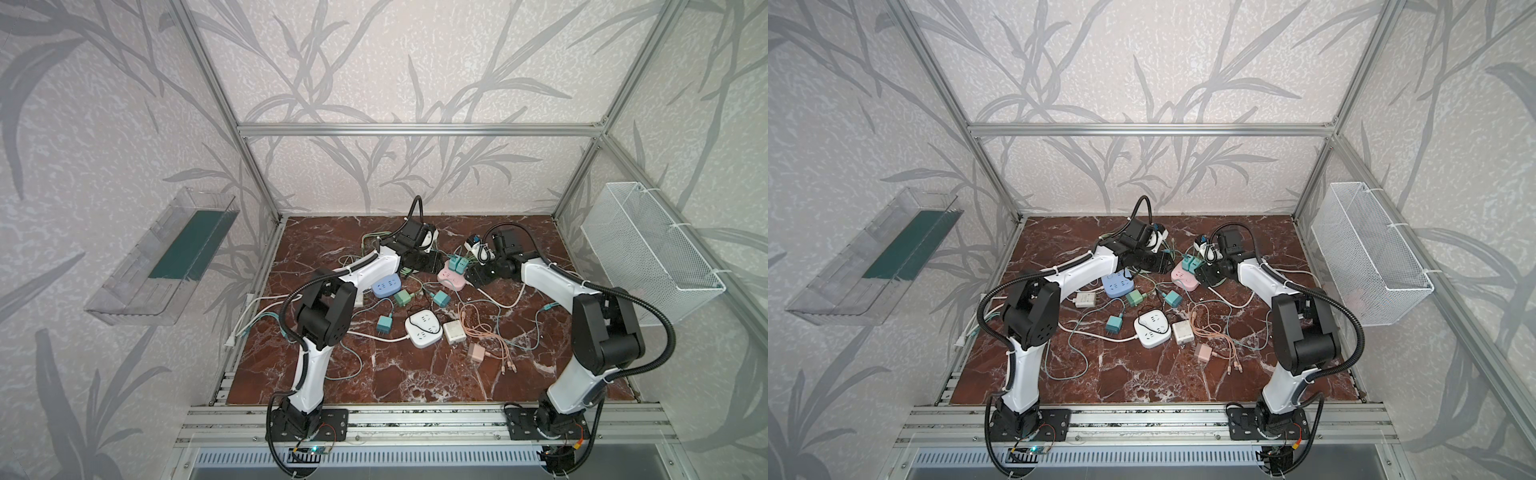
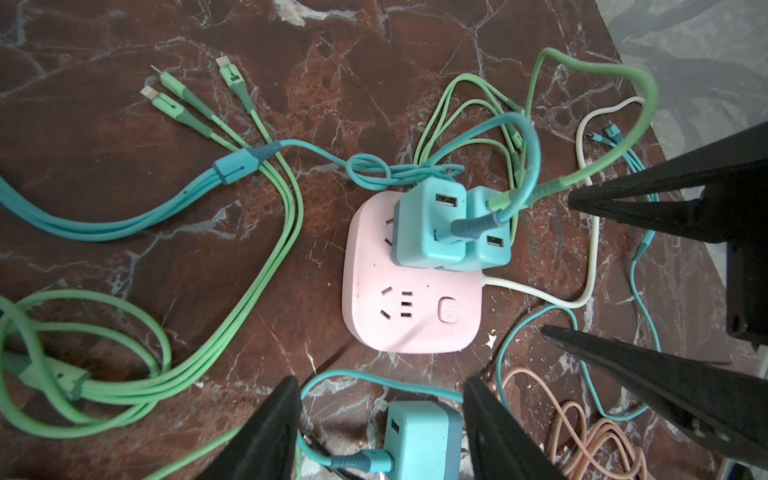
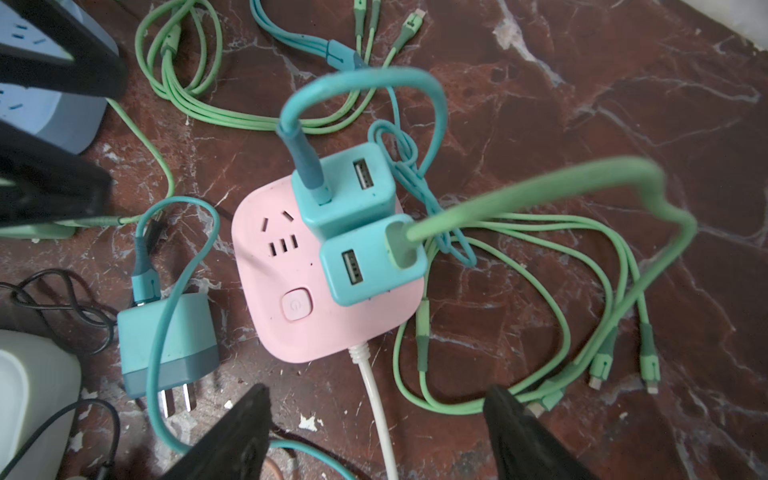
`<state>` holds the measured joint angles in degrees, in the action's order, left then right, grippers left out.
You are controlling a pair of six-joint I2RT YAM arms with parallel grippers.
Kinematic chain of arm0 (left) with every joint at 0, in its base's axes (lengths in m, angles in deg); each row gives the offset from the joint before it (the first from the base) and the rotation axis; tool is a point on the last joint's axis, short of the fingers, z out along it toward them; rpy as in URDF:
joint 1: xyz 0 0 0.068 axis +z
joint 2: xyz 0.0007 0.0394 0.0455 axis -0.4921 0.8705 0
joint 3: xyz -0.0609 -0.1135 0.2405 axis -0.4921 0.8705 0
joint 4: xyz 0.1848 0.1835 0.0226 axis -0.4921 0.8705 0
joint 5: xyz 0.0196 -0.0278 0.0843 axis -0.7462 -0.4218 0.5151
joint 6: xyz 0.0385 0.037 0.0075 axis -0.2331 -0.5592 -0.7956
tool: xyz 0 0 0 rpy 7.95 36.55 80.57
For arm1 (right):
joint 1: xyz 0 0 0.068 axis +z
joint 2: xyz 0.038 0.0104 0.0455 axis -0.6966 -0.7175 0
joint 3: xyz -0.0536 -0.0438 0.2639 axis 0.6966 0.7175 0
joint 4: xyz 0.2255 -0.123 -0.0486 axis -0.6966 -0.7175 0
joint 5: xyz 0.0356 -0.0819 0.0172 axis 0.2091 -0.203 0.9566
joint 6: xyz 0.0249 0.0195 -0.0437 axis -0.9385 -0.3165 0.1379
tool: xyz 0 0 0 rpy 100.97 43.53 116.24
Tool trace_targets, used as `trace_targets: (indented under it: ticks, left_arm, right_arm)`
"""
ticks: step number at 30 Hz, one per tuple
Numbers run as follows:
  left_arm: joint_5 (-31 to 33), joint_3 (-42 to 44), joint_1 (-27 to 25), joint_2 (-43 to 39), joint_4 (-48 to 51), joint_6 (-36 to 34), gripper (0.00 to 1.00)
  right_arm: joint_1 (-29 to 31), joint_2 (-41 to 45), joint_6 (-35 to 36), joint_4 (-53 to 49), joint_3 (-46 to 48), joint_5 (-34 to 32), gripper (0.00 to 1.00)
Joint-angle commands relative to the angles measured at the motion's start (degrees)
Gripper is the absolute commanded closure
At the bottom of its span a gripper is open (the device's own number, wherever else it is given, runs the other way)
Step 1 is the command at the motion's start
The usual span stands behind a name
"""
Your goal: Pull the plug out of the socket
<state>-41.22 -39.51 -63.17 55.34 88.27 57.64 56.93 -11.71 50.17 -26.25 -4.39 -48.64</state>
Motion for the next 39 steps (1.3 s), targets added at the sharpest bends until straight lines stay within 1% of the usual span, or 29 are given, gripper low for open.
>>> trace_targets:
  ticks: [1, 4, 10, 18, 24, 28, 33, 39]
  left_arm:
    - [-0.43, -2.8, 0.01, 2.76, 2.55, -2.04, 0.35]
    - [-1.4, -5.22, 0.01, 5.12, 3.18, -1.43, 0.35]
    - [-2.42, -6.2, -0.07, 6.96, 2.46, -0.94, 0.35]
    - [-2.39, -10.15, -0.19, 9.77, 4.84, -2.08, 0.35]
    - [-2.58, -13.69, -0.67, 12.38, 7.18, -3.13, 0.35]
    - [-1.66, -14.12, -1.17, 13.04, 8.1, -3.73, 0.35]
    - [-0.93, -14.21, -1.74, 13.73, 8.18, -3.1, 0.36]
    - [0.1, -16.44, -2.39, 15.53, 10.39, -3.35, 0.36]
  right_arm:
    - [0.23, -1.88, 3.67, -0.47, -2.62, 1.79, 0.2]
    - [0.23, -3.66, 5.56, -1.62, -4.55, 2.28, 0.22]
    - [-0.03, -5.9, 8.88, -1.96, -6.55, 4.78, 0.23]
    - [-0.2, -9.63, 11.15, -4.24, -10.11, 3.56, 0.25]
    - [-0.21, -11.49, 11.18, -4.97, -12.17, 4.25, 0.26]
    - [-0.21, -12.4, 11.29, -5.36, -12.92, 5.1, 0.28]
    - [-0.21, -13.39, 11.34, -5.93, -13.5, 4.03, 0.3]
    - [-0.16, -13.98, 10.95, -6.3, -14.0, 4.65, 0.34]
